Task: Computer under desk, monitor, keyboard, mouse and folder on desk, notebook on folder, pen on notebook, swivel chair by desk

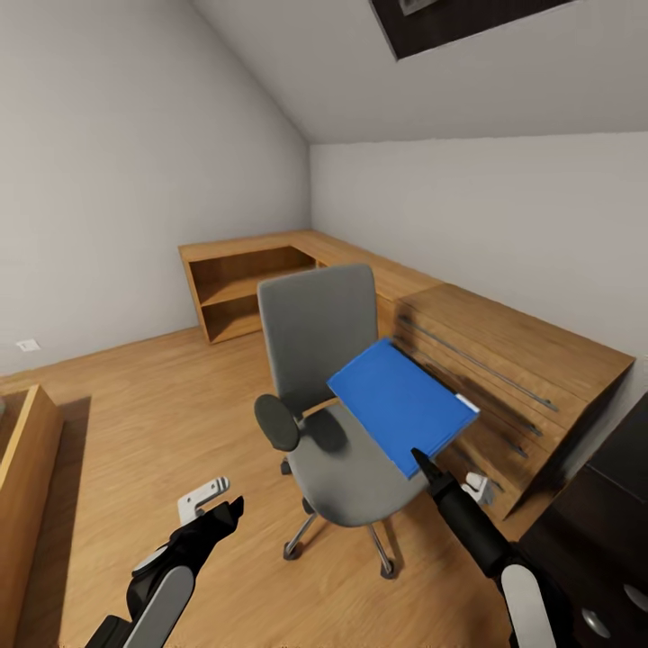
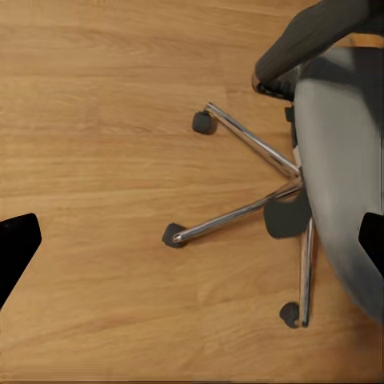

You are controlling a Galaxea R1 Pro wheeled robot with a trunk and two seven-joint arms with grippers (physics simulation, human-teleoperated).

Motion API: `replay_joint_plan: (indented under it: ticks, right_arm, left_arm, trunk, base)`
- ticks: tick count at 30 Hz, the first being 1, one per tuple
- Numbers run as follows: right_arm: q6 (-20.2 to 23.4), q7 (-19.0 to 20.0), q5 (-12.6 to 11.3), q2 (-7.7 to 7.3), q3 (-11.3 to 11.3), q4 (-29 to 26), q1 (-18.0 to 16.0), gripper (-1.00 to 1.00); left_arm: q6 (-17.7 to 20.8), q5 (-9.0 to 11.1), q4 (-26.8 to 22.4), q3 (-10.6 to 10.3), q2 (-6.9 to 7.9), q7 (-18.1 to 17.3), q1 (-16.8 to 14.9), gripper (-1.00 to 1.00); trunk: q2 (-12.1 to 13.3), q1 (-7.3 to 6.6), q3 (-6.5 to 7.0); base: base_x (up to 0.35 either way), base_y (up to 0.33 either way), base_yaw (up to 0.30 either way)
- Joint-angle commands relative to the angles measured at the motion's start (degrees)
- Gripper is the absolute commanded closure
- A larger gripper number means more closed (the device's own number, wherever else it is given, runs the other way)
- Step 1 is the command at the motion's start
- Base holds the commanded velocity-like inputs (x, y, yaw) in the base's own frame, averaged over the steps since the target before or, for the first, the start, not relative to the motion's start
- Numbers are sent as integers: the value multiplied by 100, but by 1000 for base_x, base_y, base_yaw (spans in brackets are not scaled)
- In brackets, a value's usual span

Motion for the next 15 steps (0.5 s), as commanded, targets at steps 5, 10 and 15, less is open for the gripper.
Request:
replay_joint_plan:
  ticks: [5,10,15]
  right_arm:
    - [324,94,-51,7,-17,-5,-1,100]
    - [366,101,-89,7,-16,10,1,100]
    - [306,102,-84,7,-15,13,0,100]
  left_arm:
    - [4,30,-8,-101,10,51,-5,-100]
    - [4,28,-8,-114,13,51,-5,-100]
    - [4,33,-9,-119,9,51,-5,-100]
  trunk:
    - [199,-112,85]
    - [400,-222,175]
    - [600,-332,265]
  base:
    - [-129,0,0]
    - [-85,0,0]
    - [0,0,-78]
